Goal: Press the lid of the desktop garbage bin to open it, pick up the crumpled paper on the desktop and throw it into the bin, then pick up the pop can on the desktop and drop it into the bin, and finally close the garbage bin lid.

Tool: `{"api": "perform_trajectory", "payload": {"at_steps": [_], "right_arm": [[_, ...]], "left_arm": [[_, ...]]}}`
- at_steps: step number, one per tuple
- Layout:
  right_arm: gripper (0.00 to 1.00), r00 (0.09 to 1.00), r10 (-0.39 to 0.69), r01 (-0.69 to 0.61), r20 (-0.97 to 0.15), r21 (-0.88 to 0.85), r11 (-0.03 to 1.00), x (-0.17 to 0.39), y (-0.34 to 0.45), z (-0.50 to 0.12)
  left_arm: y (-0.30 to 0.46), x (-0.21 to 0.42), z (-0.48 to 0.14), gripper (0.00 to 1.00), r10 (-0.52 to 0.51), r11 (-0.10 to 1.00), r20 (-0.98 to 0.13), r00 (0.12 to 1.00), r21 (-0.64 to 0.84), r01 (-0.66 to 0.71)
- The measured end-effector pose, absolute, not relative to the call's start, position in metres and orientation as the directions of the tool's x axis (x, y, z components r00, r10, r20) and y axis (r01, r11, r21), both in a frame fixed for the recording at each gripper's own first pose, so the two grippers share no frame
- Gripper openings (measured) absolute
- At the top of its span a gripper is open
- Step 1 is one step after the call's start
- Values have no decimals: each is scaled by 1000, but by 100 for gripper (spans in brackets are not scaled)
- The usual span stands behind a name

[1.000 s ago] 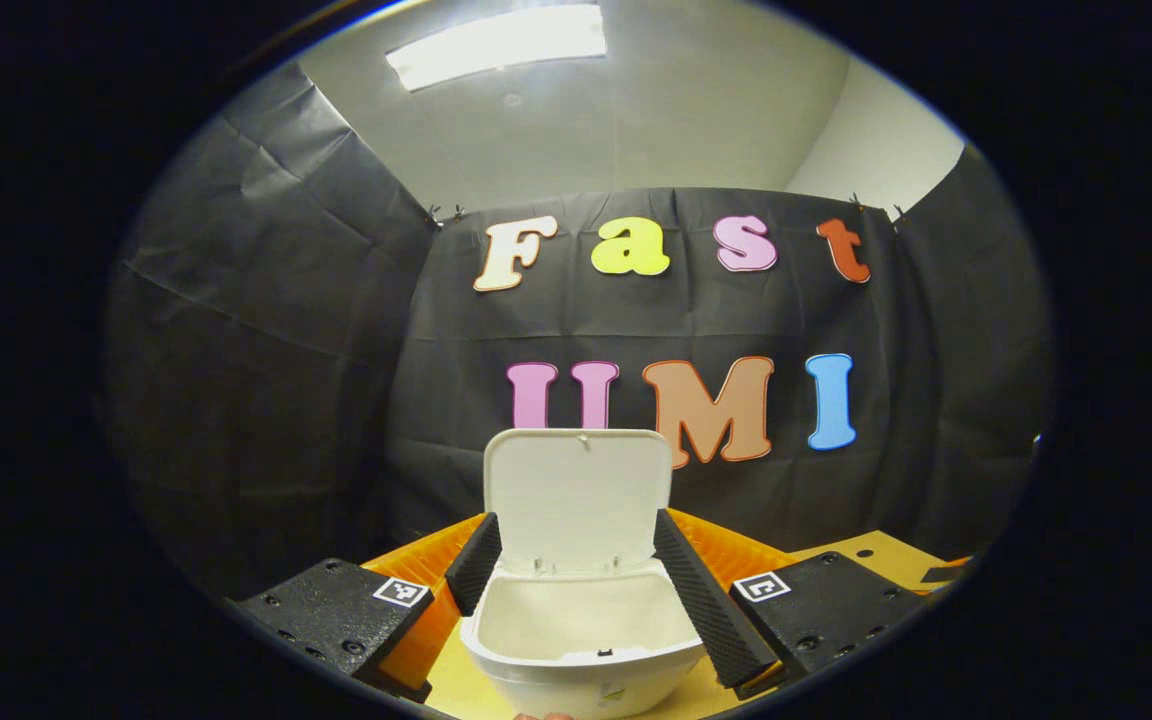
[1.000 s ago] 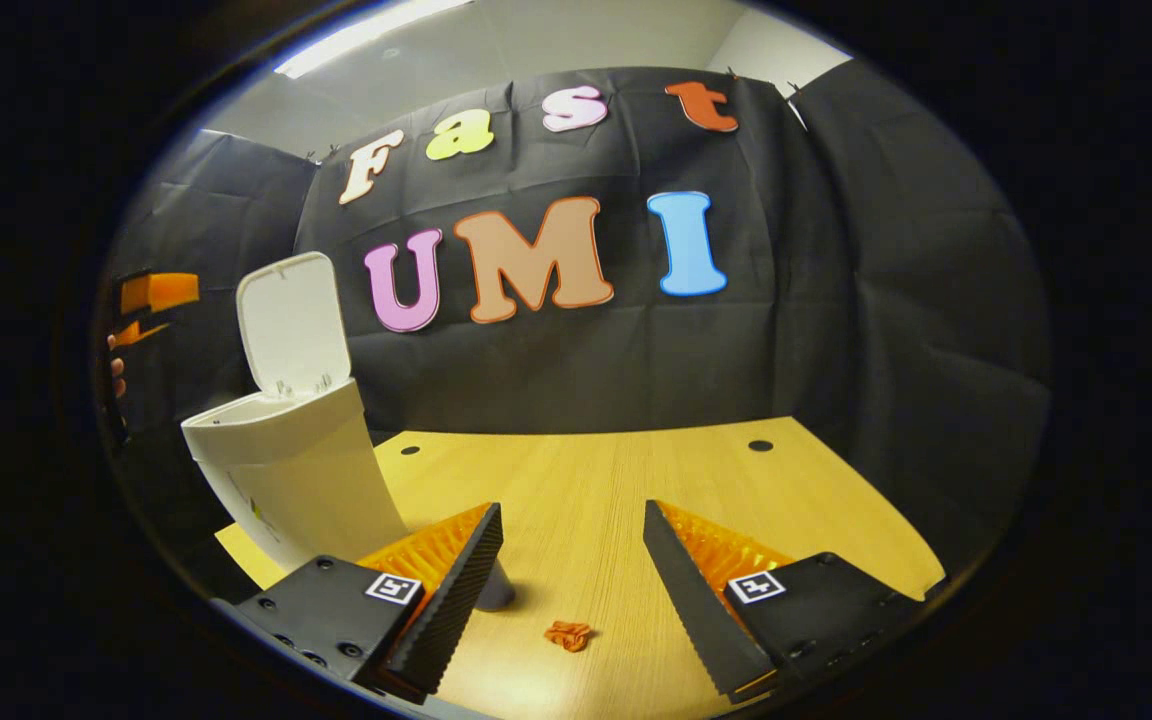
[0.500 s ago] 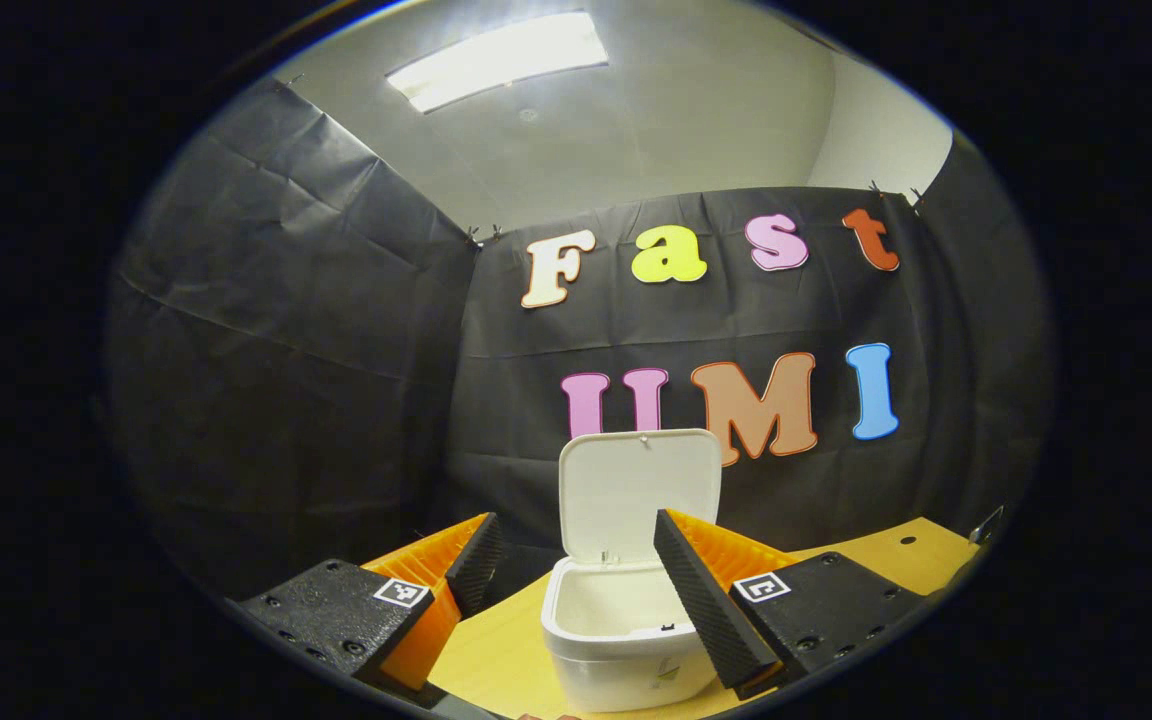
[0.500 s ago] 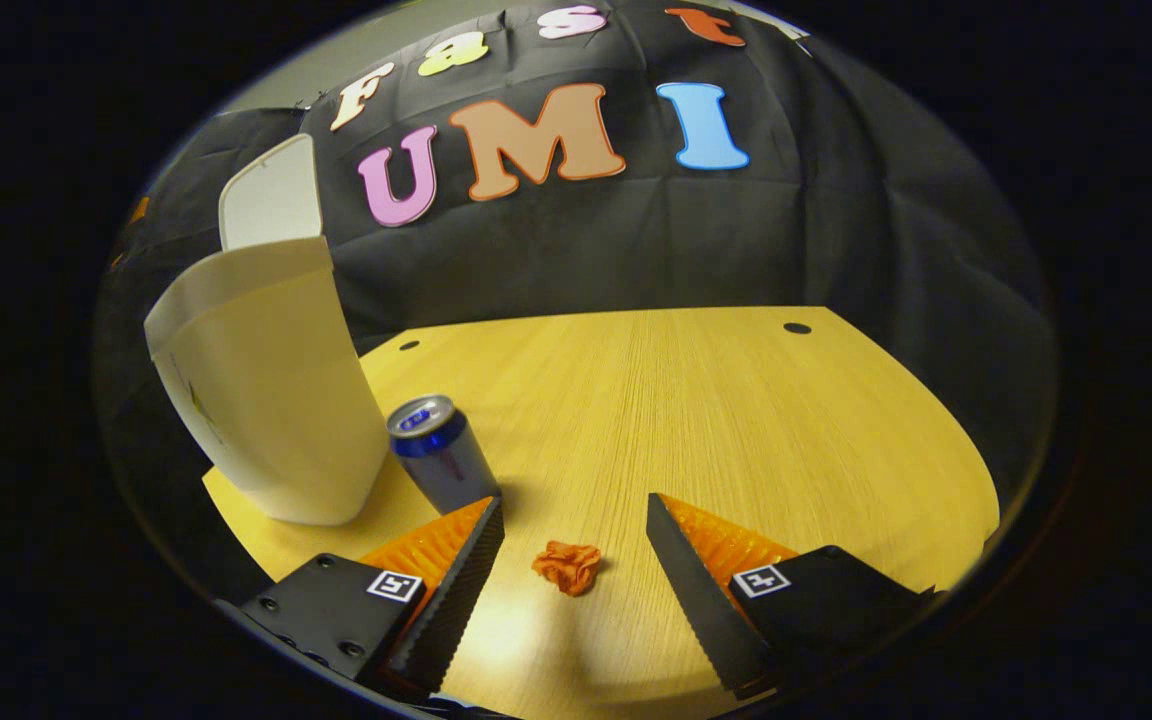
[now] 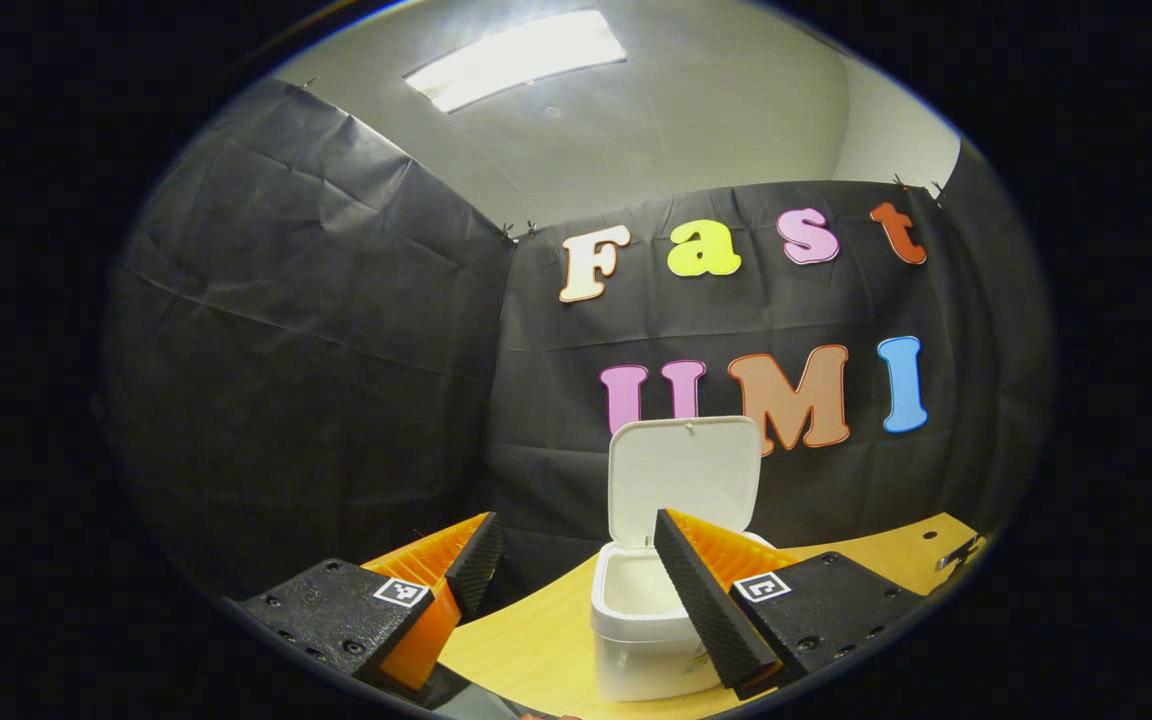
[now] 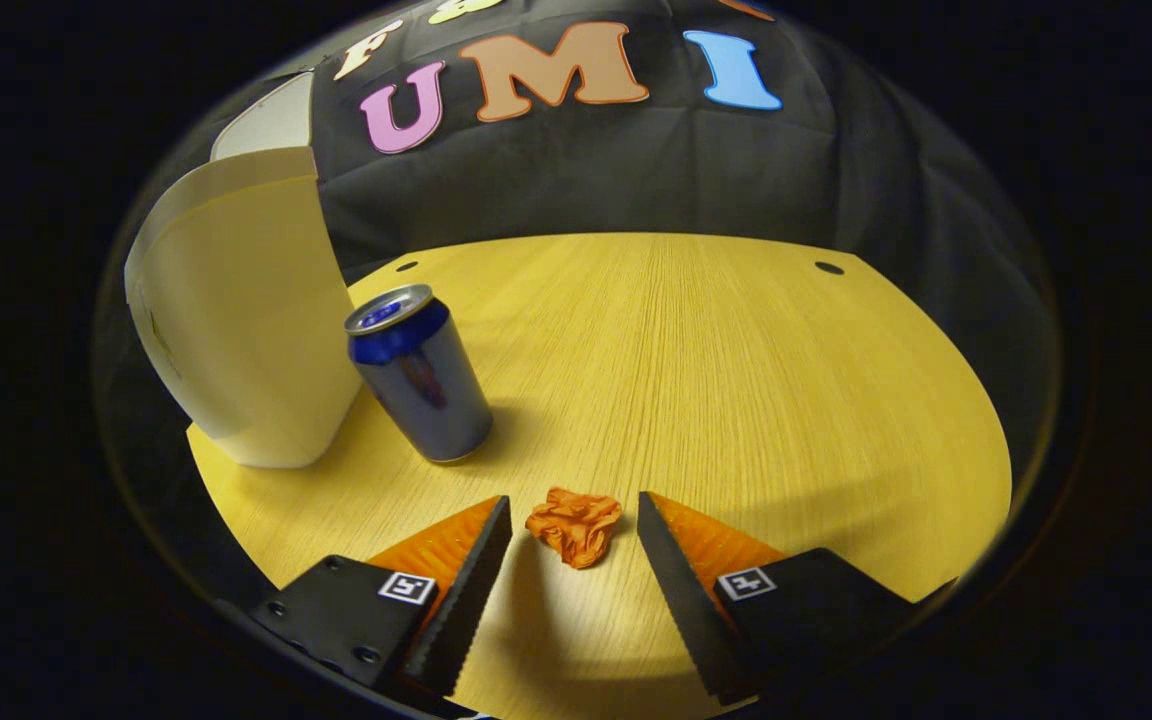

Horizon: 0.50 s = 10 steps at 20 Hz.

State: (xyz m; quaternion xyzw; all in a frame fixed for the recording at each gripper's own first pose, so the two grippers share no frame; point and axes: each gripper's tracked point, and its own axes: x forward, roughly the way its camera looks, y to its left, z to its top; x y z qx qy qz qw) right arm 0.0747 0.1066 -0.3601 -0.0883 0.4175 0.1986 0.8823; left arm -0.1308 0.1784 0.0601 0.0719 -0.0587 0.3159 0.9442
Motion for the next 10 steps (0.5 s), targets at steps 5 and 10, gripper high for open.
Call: {"api": "perform_trajectory", "payload": {"at_steps": [5,10], "right_arm": [[57,557,260,-407,-789,13,913,78,106,-364],[41,565,263,-416,-782,6,909,76,108,-351]], "left_arm": [[183,-133,46,98,602,786,124,789,86,-613],[185,-132,43,98,602,788,116,790,73,-611]]}}
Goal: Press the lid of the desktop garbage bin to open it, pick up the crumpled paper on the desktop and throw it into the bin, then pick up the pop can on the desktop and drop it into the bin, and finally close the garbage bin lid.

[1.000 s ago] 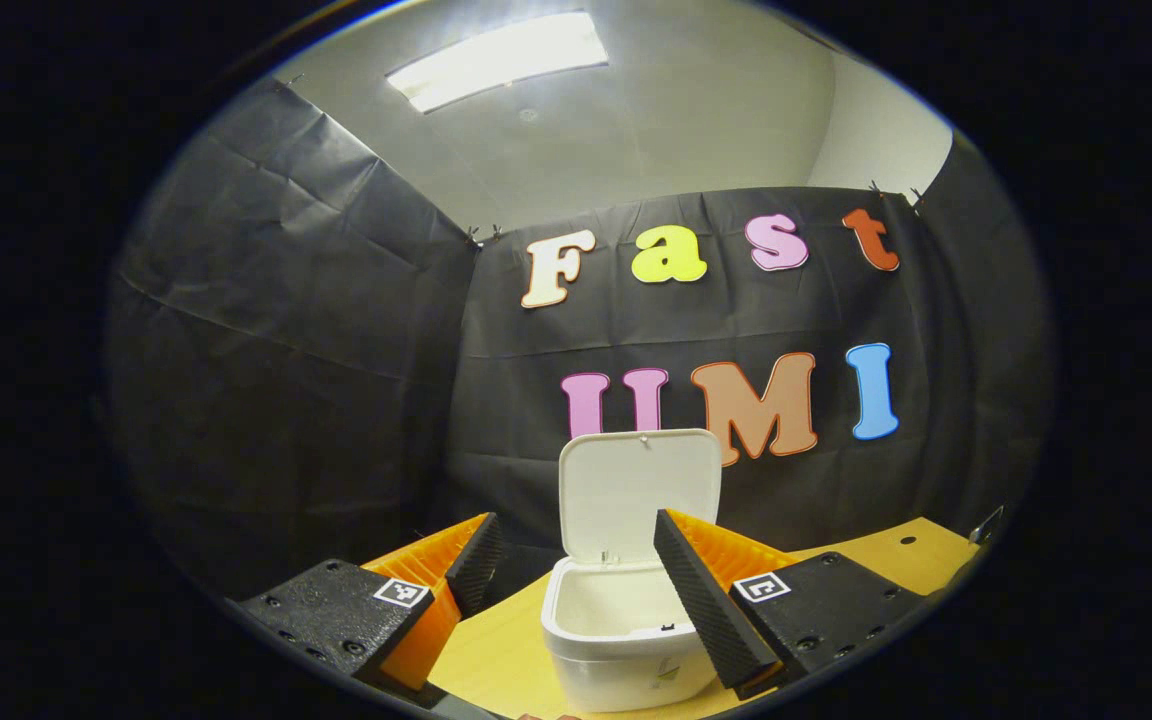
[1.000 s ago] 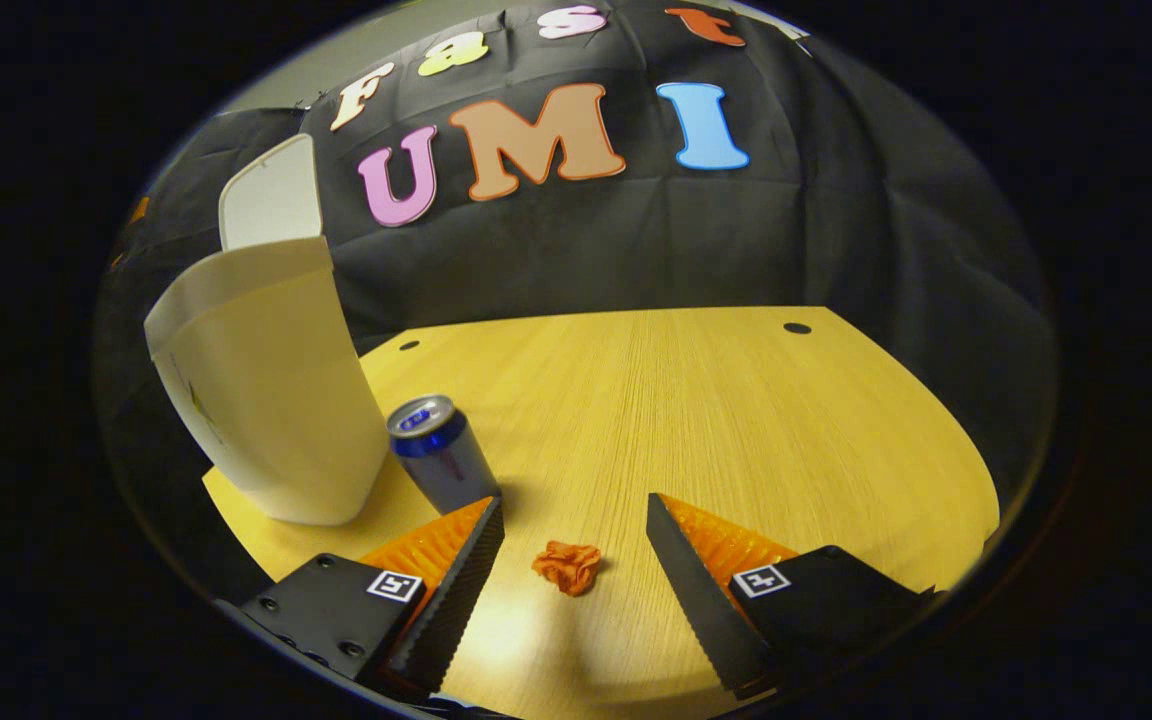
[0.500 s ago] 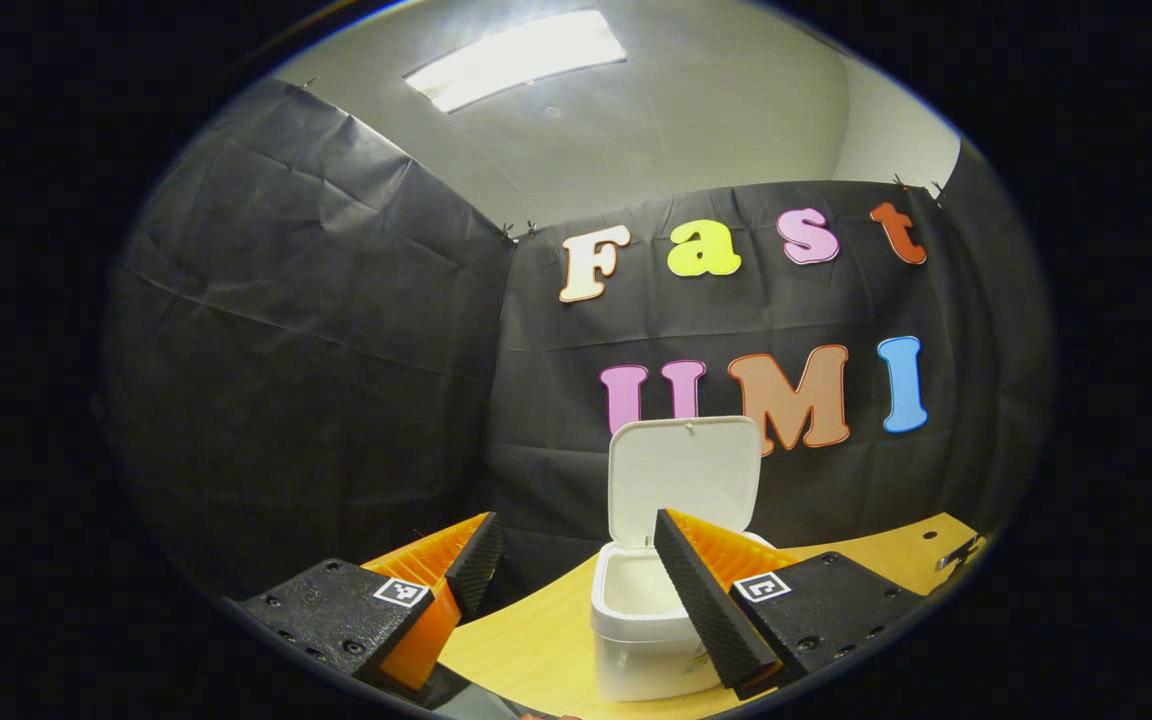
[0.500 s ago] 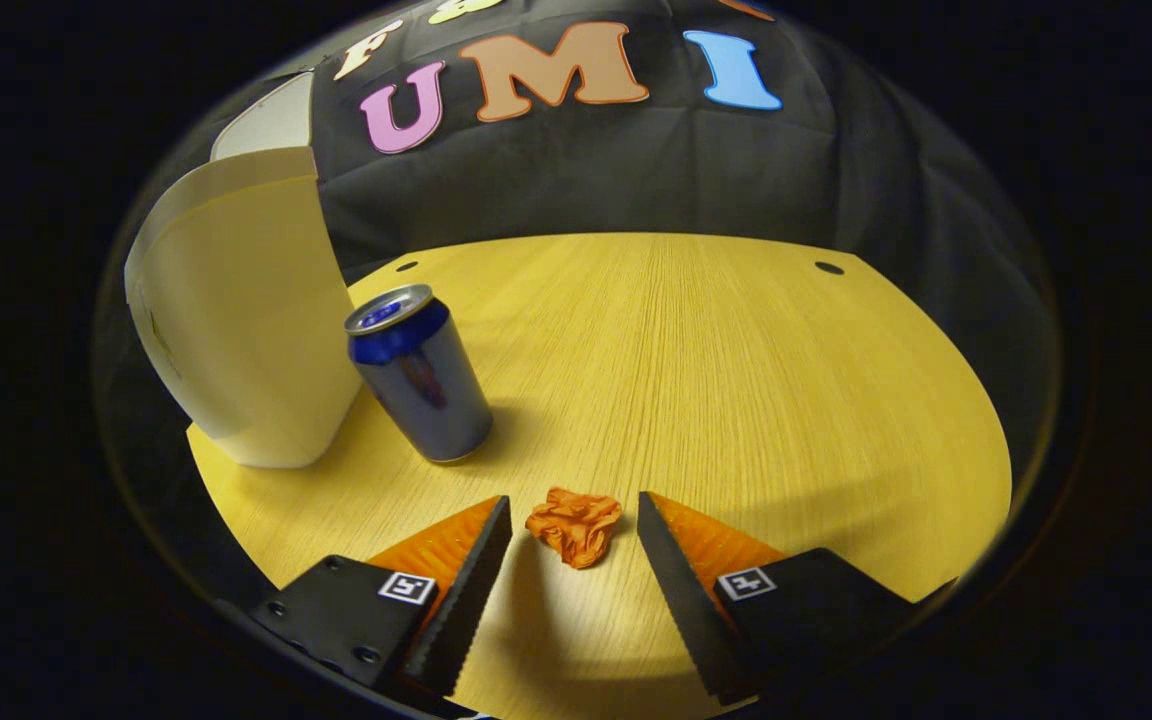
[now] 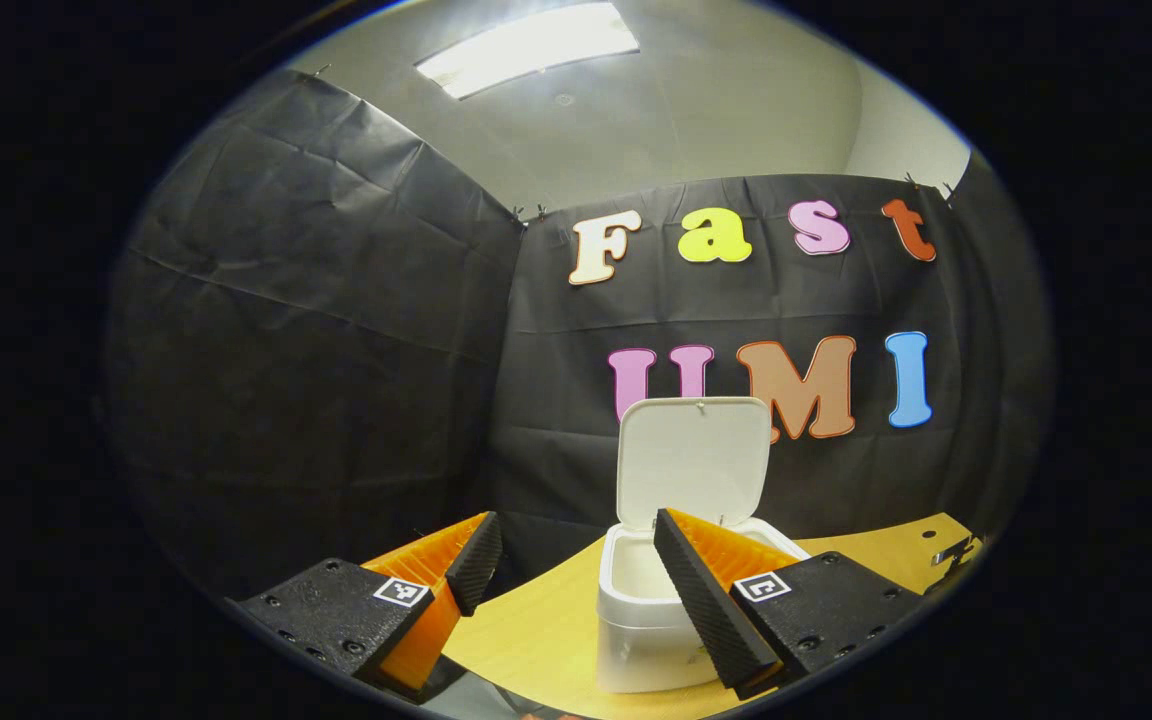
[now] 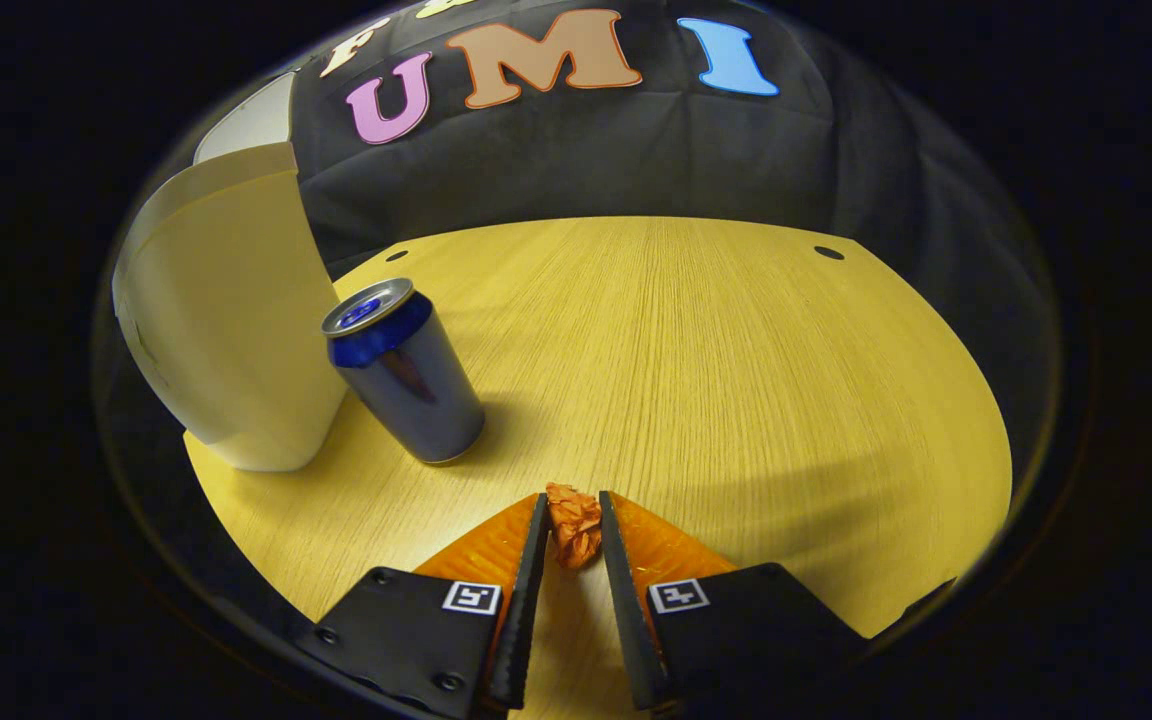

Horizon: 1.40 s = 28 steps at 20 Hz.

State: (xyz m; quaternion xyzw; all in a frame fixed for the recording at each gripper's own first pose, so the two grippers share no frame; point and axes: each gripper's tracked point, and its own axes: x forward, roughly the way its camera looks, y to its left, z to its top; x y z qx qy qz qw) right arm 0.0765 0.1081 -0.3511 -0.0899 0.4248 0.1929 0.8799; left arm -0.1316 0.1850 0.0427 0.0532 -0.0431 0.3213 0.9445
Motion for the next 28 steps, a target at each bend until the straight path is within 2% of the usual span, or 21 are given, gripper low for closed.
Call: {"api": "perform_trajectory", "payload": {"at_steps": [2,3,4,6,12,13,14,16,18,22,26,28], "right_arm": [[40,577,270,-424,-771,1,906,73,112,-335],[40,587,279,-427,-760,2,904,72,114,-323],[41,599,291,-430,-746,7,903,70,116,-306],[40,627,323,-446,-709,14,895,65,128,-270],[39,704,452,-543,-547,-5,840,56,190,-151],[39,702,493,-577,-515,-4,817,55,207,-132],[40,687,541,-617,-484,4,787,51,226,-115],[39,657,615,-679,-435,12,734,46,260,-90],[39,634,666,-725,-392,-3,689,47,295,-69],[39,570,728,-798,-381,-47,601,40,359,-65],[38,518,749,-833,-413,-46,551,44,400,-81],[50,500,742,-839,-447,-39,542,44,409,-90]], "left_arm": [[187,-133,41,94,600,790,118,792,74,-609],[187,-132,40,98,595,793,116,795,74,-605],[187,-132,38,94,591,797,112,799,73,-599],[188,-129,31,94,582,805,101,807,71,-589],[197,-126,27,98,553,823,104,826,88,-562],[198,-126,25,94,550,825,100,829,89,-558],[202,-129,22,99,551,825,94,829,83,-558],[211,-134,15,94,557,825,73,827,64,-561],[216,-140,3,95,562,825,37,826,44,-564],[224,-153,-21,92,566,824,-47,823,15,-566],[227,-161,-26,92,574,819,-69,816,22,-574],[229,-163,-27,92,574,819,-69,816,33,-573]]}}
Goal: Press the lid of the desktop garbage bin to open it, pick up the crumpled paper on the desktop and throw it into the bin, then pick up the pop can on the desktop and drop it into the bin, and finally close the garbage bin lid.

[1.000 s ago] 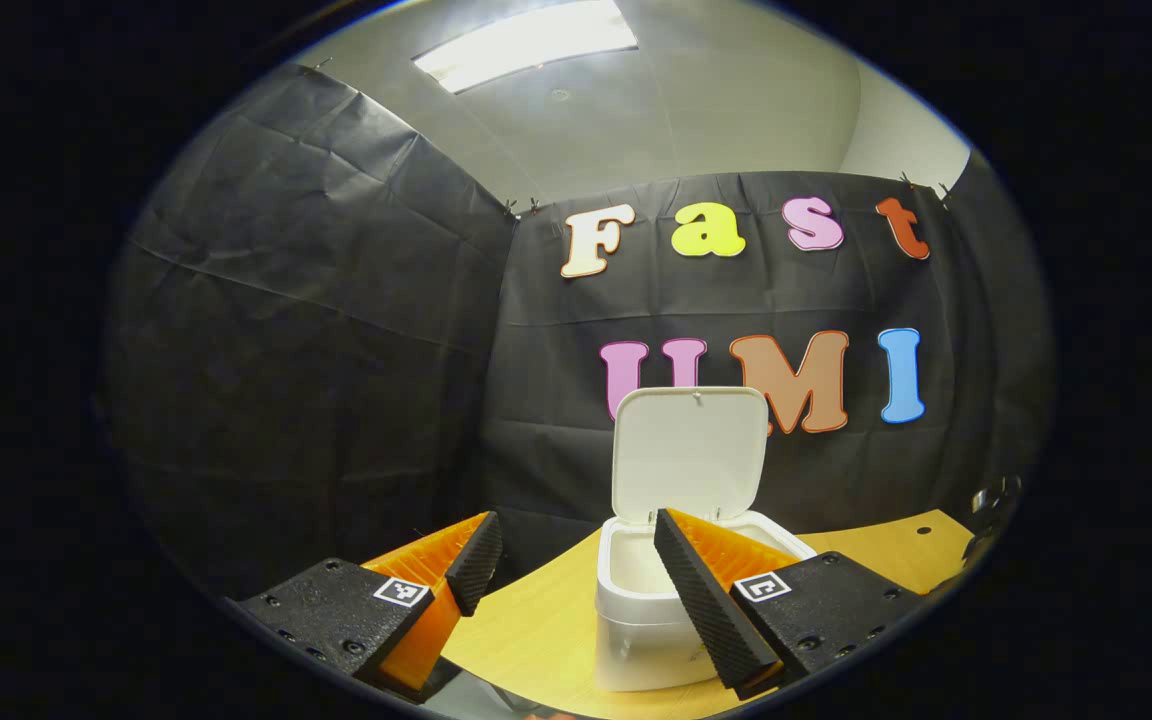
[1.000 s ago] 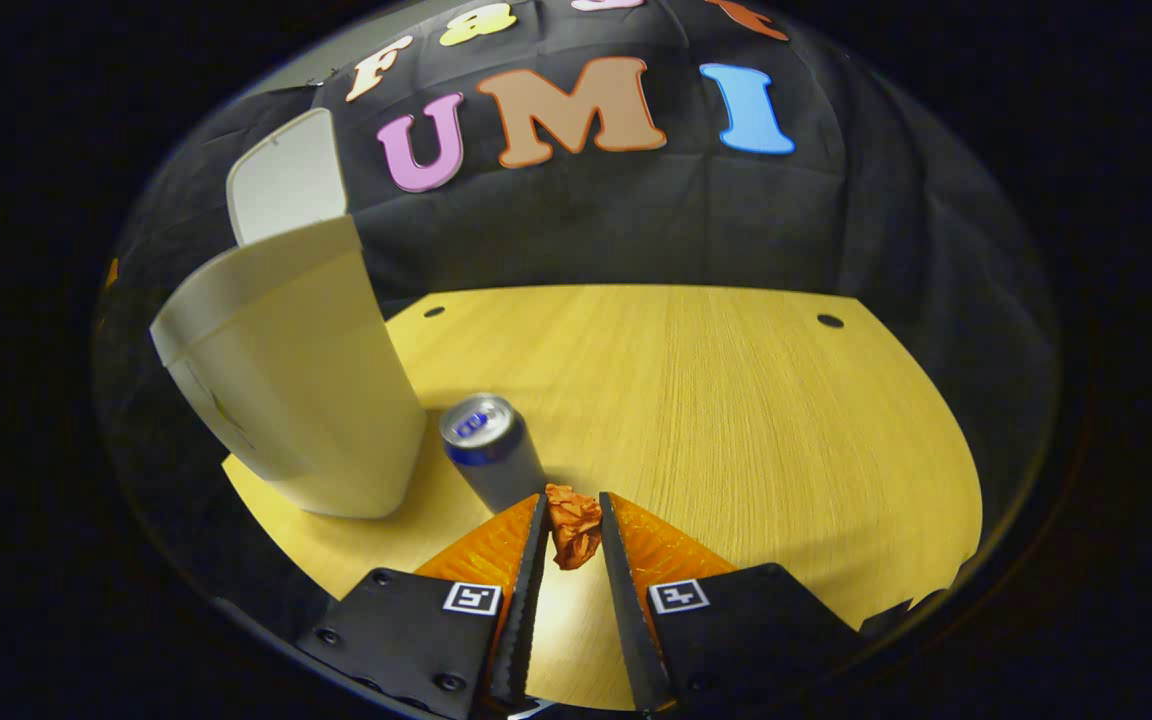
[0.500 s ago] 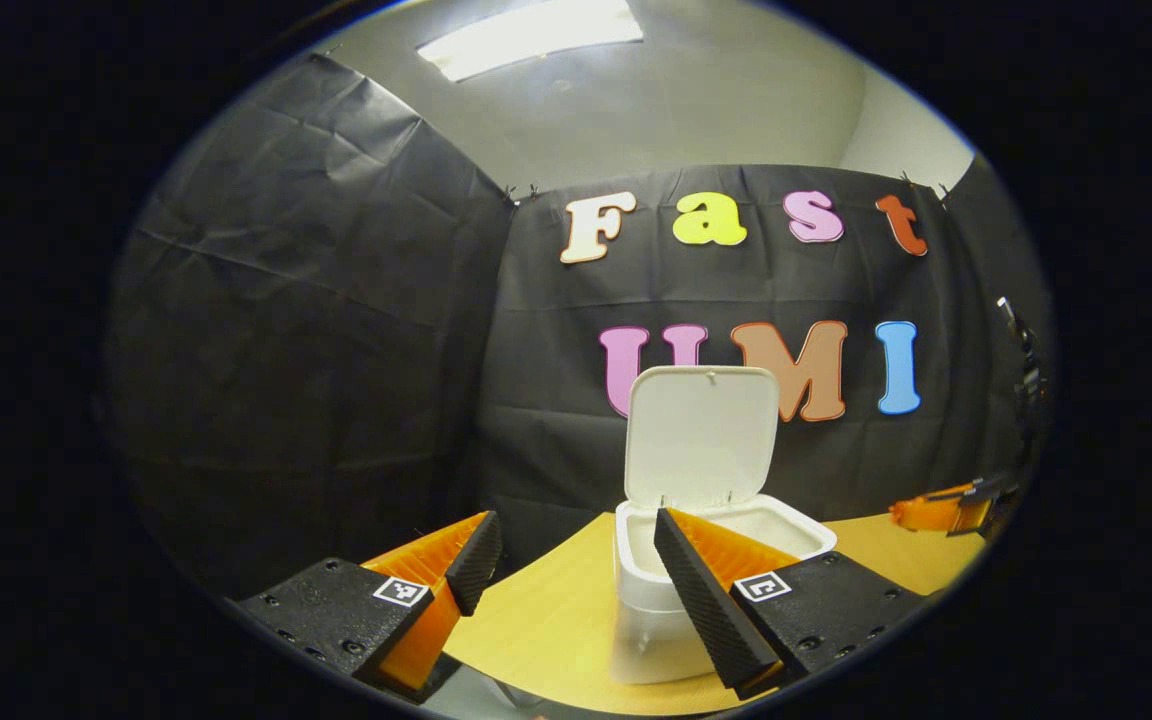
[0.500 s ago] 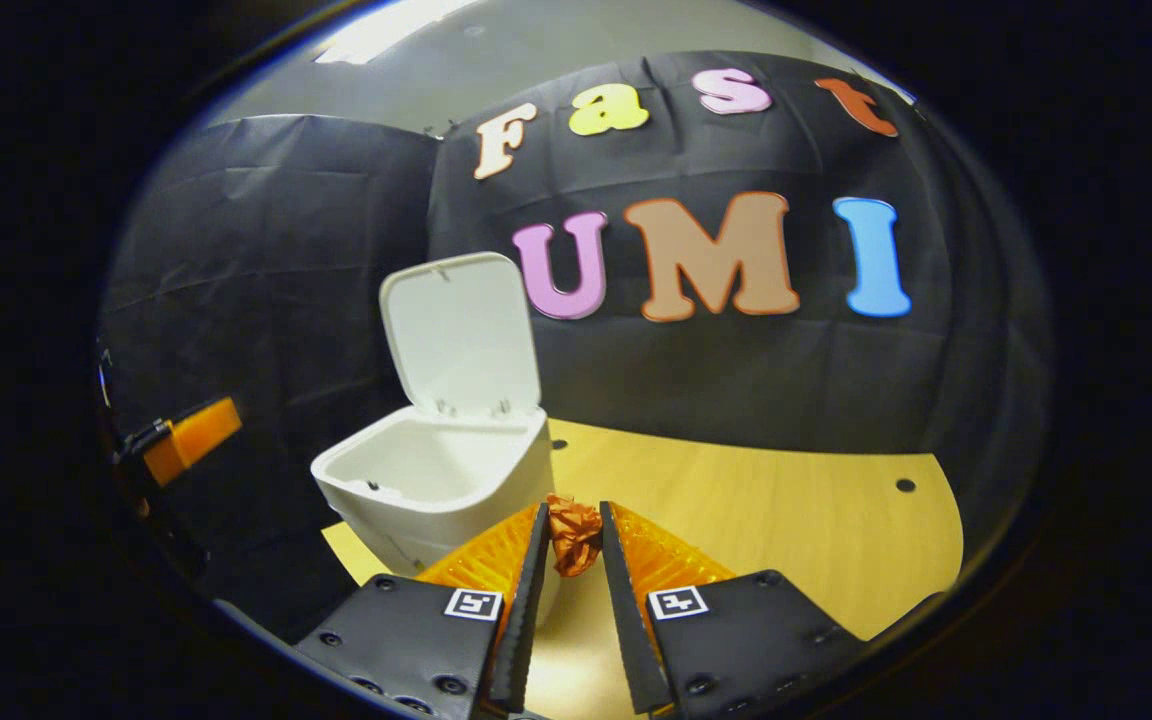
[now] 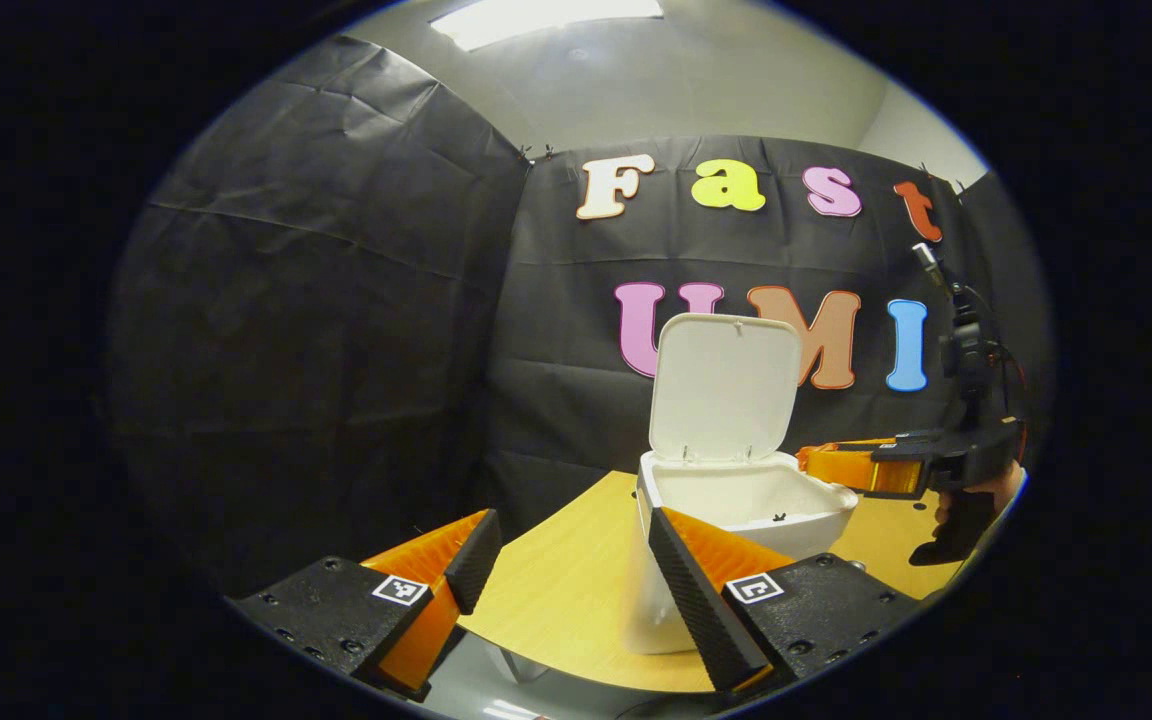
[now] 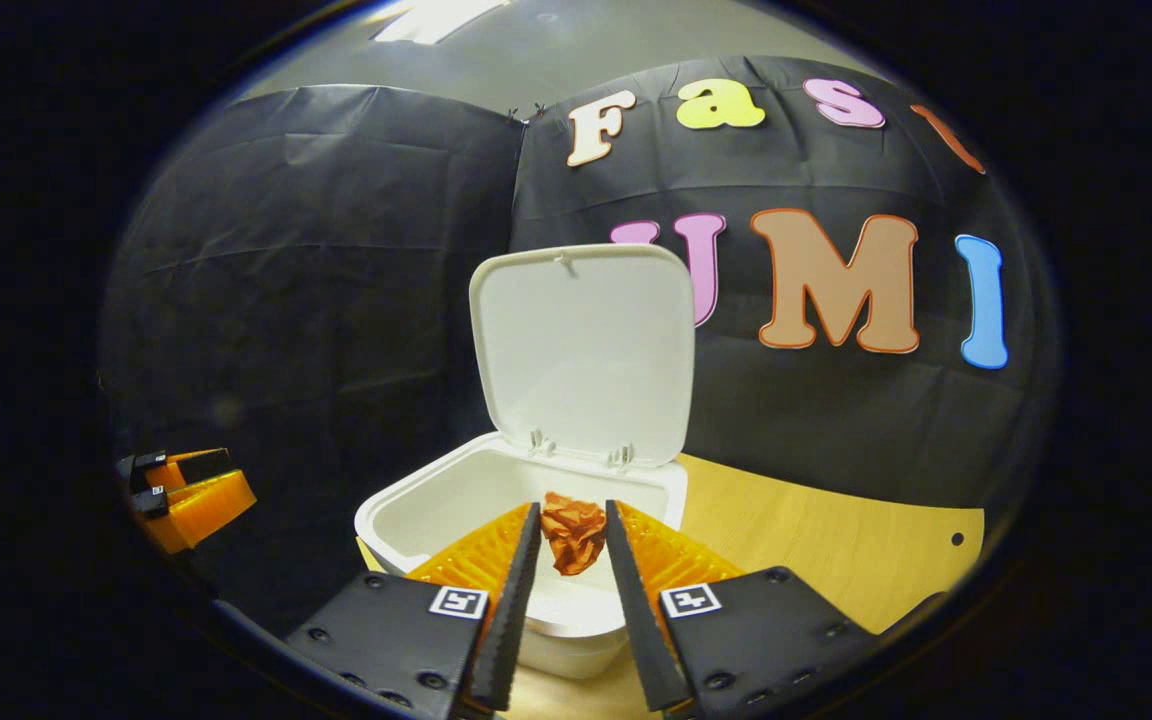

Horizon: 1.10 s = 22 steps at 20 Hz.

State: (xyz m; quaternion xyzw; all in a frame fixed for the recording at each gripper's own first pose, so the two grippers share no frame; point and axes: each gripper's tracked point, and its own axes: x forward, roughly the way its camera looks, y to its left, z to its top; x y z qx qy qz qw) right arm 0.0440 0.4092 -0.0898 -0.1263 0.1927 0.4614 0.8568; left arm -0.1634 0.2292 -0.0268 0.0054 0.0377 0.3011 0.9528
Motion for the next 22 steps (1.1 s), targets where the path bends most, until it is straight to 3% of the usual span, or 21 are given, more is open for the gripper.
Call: {"api": "perform_trajectory", "payload": {"at_steps": [3,4,5,10,15,22], "right_arm": [[62,503,739,-839,-447,-50,541,41,410,-93],[74,506,740,-839,-444,-51,542,42,412,-92],[80,506,740,-838,-442,-49,544,42,411,-91],[100,542,738,-813,-403,-31,581,49,392,-76],[99,642,681,-733,-353,-21,680,70,329,-49],[97,803,494,-544,-333,-70,836,100,187,-32]], "left_arm": [[225,-161,-25,92,562,827,-64,825,45,-560],[223,-159,-25,92,554,833,-61,830,48,-552],[220,-154,-24,93,545,838,-59,836,52,-543],[191,-135,-15,93,458,888,-32,889,65,-455],[128,-99,-20,92,291,955,-31,956,69,-288],[8,-35,-41,92,34,998,-5,999,53,-33]]}}
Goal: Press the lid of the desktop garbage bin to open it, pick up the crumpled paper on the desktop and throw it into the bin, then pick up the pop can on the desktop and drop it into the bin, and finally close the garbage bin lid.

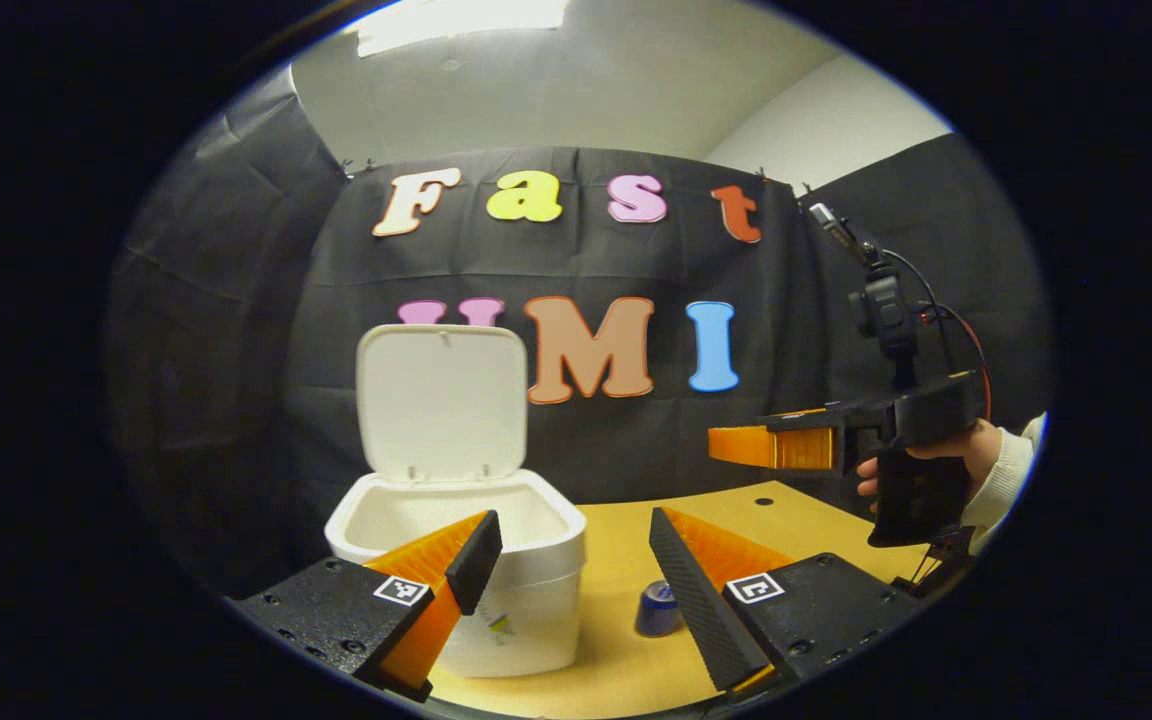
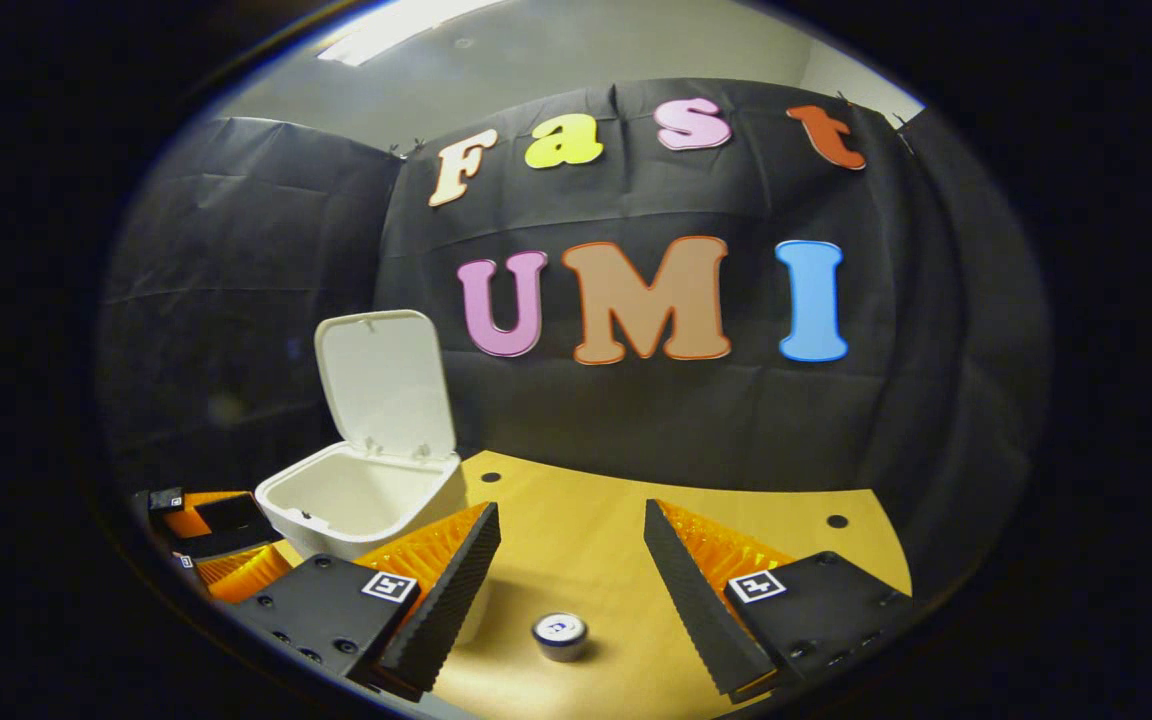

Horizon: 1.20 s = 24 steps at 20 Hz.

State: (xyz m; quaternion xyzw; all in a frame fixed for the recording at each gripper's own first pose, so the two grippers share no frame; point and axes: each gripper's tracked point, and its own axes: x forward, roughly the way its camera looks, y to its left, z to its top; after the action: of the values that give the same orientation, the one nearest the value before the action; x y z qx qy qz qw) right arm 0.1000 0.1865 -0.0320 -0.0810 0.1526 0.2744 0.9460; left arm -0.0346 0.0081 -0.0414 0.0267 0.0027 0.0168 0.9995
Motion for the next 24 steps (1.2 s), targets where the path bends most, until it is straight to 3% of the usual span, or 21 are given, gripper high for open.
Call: {"api": "perform_trajectory", "payload": {"at_steps": [4,8,11,24], "right_arm": [[97,842,413,-458,-347,-58,887,104,129,-34],[97,869,346,-391,-353,-64,918,102,86,-45],[99,858,311,-368,-409,-67,927,103,68,-72],[97,829,307,-345,-467,6,939,107,59,-123]], "left_arm": [[-45,4,-69,92,-79,997,3,997,8,79],[-53,40,-126,92,-45,998,-76,996,-50,41],[-52,60,-175,92,-10,1000,-148,989,-7,9],[-43,94,-299,92,70,997,-385,920,8,-73]]}}
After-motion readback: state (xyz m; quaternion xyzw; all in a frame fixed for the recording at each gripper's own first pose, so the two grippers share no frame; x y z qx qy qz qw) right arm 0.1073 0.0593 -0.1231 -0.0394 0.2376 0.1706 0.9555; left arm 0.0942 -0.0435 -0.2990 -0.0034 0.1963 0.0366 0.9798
